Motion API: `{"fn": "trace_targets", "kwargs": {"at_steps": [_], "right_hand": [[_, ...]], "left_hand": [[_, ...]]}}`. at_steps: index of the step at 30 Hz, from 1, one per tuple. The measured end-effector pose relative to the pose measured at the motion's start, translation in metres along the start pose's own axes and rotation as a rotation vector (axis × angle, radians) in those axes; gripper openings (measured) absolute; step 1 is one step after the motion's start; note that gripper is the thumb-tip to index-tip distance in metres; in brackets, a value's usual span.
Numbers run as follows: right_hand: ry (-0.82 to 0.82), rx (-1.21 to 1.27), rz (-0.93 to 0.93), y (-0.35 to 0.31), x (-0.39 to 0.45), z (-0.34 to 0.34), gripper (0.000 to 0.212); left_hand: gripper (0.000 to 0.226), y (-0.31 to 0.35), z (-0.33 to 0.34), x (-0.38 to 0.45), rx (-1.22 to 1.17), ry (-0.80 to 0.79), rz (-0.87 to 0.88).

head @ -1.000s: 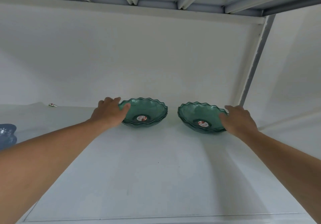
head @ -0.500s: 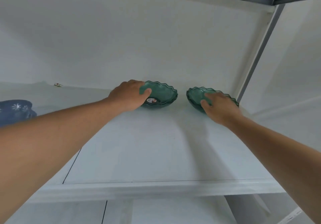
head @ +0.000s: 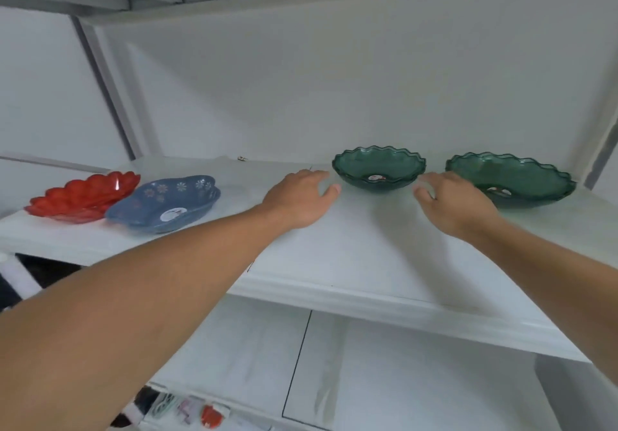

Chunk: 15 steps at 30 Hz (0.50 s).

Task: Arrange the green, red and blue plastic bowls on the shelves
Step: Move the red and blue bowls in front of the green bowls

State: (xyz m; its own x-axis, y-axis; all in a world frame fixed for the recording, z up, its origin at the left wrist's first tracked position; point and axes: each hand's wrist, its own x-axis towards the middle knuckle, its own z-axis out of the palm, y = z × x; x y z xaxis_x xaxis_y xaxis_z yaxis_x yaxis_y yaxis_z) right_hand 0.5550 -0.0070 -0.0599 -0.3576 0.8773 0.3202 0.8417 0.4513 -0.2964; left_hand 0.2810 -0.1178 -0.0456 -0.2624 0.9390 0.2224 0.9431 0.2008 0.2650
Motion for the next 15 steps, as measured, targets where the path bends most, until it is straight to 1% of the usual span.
{"fn": "trace_targets", "kwargs": {"at_steps": [4, 10, 13, 15], "right_hand": [[-0.067, -0.003, -0.055, -0.036, -0.012, 0.008, 0.059], [-0.087, 0.021, -0.104, -0.115, -0.022, 0.018, 0.055], [-0.088, 0.023, -0.102, -0.162, -0.024, 0.028, 0.055], [-0.08, 0.014, -0.098, -0.196, -0.026, 0.039, 0.055]], "left_hand": [[0.07, -0.039, -0.025, -0.032, 0.017, 0.003, -0.071], [0.07, -0.117, -0.064, -0.066, -0.039, 0.06, -0.163], [0.073, -0.162, -0.075, -0.079, -0.072, 0.063, -0.164], [0.073, -0.194, -0.083, -0.087, -0.085, 0.054, -0.132]]}}
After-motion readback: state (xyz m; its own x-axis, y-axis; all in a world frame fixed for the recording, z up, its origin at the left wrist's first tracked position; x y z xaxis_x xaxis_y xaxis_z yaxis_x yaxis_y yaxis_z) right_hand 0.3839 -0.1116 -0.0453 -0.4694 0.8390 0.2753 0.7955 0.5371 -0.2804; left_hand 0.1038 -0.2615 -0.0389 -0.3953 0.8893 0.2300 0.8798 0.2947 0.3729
